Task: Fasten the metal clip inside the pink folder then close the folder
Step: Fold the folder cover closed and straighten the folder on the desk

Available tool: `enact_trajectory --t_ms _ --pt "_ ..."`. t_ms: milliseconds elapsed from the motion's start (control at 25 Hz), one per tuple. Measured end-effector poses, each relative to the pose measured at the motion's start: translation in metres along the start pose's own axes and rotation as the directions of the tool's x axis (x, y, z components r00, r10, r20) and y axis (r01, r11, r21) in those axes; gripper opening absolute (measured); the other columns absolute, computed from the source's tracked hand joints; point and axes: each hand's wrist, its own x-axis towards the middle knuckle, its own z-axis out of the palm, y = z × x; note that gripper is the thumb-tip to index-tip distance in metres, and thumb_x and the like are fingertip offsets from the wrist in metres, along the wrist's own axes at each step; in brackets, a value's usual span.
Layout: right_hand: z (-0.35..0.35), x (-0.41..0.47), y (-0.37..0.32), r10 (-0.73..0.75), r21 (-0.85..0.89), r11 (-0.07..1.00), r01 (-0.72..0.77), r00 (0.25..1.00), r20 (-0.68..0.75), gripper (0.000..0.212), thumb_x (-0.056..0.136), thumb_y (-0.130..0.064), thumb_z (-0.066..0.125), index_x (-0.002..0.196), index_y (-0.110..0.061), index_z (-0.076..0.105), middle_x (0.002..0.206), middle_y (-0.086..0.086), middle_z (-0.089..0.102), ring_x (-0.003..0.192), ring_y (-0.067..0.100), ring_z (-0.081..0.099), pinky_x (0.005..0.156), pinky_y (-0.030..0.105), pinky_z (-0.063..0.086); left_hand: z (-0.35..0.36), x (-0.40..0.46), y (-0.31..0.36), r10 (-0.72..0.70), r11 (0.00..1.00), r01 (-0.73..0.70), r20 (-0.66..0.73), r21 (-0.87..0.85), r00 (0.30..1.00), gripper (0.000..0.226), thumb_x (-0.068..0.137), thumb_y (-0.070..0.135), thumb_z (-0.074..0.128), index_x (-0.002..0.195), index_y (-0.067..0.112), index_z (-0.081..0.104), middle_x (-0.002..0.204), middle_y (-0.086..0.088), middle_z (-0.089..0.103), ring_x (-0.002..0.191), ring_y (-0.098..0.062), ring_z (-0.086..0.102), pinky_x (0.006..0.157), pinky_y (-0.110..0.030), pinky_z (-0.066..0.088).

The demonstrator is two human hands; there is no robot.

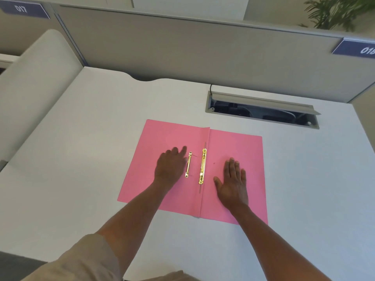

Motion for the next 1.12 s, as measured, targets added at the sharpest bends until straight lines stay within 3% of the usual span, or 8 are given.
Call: enact_trajectory --t_ms 80,240,400,720,920,1120 --pt "0.001 -0.001 0.000 -0.002 -0.008 1.000 0.002 1.000 0.000 0.076 0.098 -0.055 0.022 0.156 -0.011 0.001 0.165 0.008 0.000 0.152 0.026 -0.004 0.123 0.047 0.005 0.004 -0.007 -0.026 -0.135 0.988 0.138 -0.056 0.072 0.989 0.051 0.100 0.038 0.045 0.144 0.013 0.042 0.118 -0.012 0.061 0.099 -0.031 0.060 0.082 -0.041 0.049" --pt "0.002 -0.001 0.002 -0.003 -0.034 0.999 0.002 1.000 -0.002 0.076 0.098 -0.055 0.020 0.156 -0.011 0.001 0.165 0.009 0.000 0.152 0.025 -0.004 0.123 0.046 0.005 0.008 -0.015 -0.073 -0.387 0.920 0.380 0.063 0.099 0.920 0.057 0.100 0.047 0.039 0.148 0.016 0.035 0.141 -0.013 0.046 0.112 -0.039 0.054 0.094 -0.045 0.041" --pt "0.003 0.000 0.002 -0.003 -0.051 0.999 0.003 1.000 0.003 0.076 0.098 -0.056 0.019 0.156 -0.011 0.000 0.165 0.008 -0.001 0.152 0.025 -0.005 0.123 0.046 0.006 0.007 -0.021 -0.083 -0.448 0.894 0.446 0.118 0.044 0.886 0.056 0.101 0.050 0.035 0.149 0.021 0.032 0.146 -0.014 0.038 0.112 -0.041 0.051 0.097 -0.047 0.037" --pt "0.003 0.000 0.002 -0.012 -0.050 0.999 0.012 1.000 -0.001 0.076 0.097 -0.056 0.016 0.156 -0.011 -0.001 0.165 0.008 -0.001 0.152 0.025 -0.004 0.123 0.045 0.005 -0.008 -0.012 -0.091 -0.478 0.863 0.495 0.153 -0.103 0.865 0.056 0.103 0.042 0.037 0.153 0.017 0.029 0.139 -0.019 0.042 0.113 -0.043 0.053 0.097 -0.046 0.041" --pt "0.002 -0.002 0.000 -0.012 -0.031 0.999 0.012 1.000 -0.013 0.077 0.096 -0.056 0.015 0.156 -0.011 0.001 0.165 0.008 0.000 0.152 0.025 -0.003 0.123 0.044 0.003 -0.014 -0.001 -0.113 -0.567 0.728 0.595 0.189 -0.341 0.802 0.044 0.103 0.030 0.041 0.142 0.010 0.041 0.129 -0.025 0.046 0.113 -0.046 0.054 0.097 -0.047 0.042" --pt "0.002 -0.001 0.001 -0.009 -0.030 1.000 0.009 1.000 -0.026 0.076 0.096 -0.055 0.018 0.156 -0.010 0.004 0.165 0.008 0.003 0.152 0.024 -0.001 0.123 0.045 0.004 -0.015 0.007 -0.131 -0.649 0.580 0.671 0.236 -0.461 0.723 0.043 0.103 0.035 0.038 0.124 0.000 0.052 0.126 -0.027 0.051 0.117 -0.045 0.051 0.096 -0.047 0.041"
